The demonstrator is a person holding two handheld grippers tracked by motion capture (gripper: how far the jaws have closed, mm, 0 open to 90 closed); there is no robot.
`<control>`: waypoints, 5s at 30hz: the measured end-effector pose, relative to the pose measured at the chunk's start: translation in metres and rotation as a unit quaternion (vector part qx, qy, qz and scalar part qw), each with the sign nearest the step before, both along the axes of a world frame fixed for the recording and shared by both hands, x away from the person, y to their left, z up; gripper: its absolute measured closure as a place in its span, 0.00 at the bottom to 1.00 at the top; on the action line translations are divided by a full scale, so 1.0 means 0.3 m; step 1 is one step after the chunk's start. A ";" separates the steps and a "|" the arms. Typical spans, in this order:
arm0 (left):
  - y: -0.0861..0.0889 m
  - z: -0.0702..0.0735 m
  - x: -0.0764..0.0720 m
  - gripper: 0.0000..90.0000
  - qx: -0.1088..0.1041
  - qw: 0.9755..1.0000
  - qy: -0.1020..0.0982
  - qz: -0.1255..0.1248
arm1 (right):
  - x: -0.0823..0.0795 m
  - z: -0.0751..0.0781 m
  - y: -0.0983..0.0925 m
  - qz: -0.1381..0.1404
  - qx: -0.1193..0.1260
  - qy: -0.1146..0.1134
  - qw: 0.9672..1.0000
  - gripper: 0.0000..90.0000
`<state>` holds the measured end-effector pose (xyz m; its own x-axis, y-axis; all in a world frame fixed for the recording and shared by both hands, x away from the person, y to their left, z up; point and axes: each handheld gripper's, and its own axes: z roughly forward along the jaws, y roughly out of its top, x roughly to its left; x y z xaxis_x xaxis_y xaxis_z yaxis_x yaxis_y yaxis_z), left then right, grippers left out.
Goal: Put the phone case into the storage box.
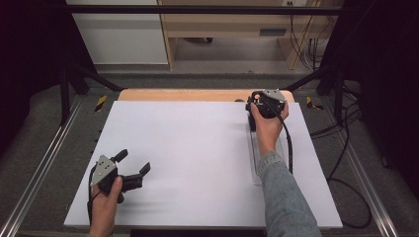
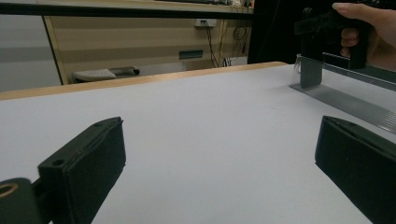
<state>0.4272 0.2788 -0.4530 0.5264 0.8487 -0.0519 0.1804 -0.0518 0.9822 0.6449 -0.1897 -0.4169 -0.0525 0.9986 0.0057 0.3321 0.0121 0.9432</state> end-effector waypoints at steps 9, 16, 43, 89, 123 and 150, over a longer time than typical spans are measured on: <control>0.000 0.000 0.000 0.02 0.002 1.000 0.001 -0.002 | 0.002 -0.001 0.004 0.001 -0.003 0.002 1.000 0.14; -0.001 -0.001 0.001 0.02 0.003 1.000 0.002 -0.003 | 0.003 -0.001 0.003 0.001 -0.003 0.003 1.000 0.14; 0.001 -0.001 0.001 0.02 0.002 1.000 0.003 -0.002 | 0.010 -0.003 0.005 0.007 -0.007 0.008 1.000 0.14; 0.002 0.001 -0.001 0.02 0.000 1.000 0.003 -0.002 | 0.010 -0.005 -0.002 0.006 -0.005 0.010 1.000 0.05; 0.004 0.004 -0.003 0.02 0.000 1.000 0.000 -0.002 | -0.013 0.038 0.005 0.009 0.005 -0.005 1.000 0.04; 0.071 0.014 -0.013 0.01 -0.009 1.000 -0.004 0.001 | -0.086 0.139 0.000 0.051 0.037 -0.005 0.998 0.04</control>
<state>0.4233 0.3002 -0.4488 0.5250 0.8487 -0.0640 0.1731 -0.0328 0.9844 0.6191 -0.1897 -0.3752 -0.1542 0.9850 0.0779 0.3228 -0.0242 0.9461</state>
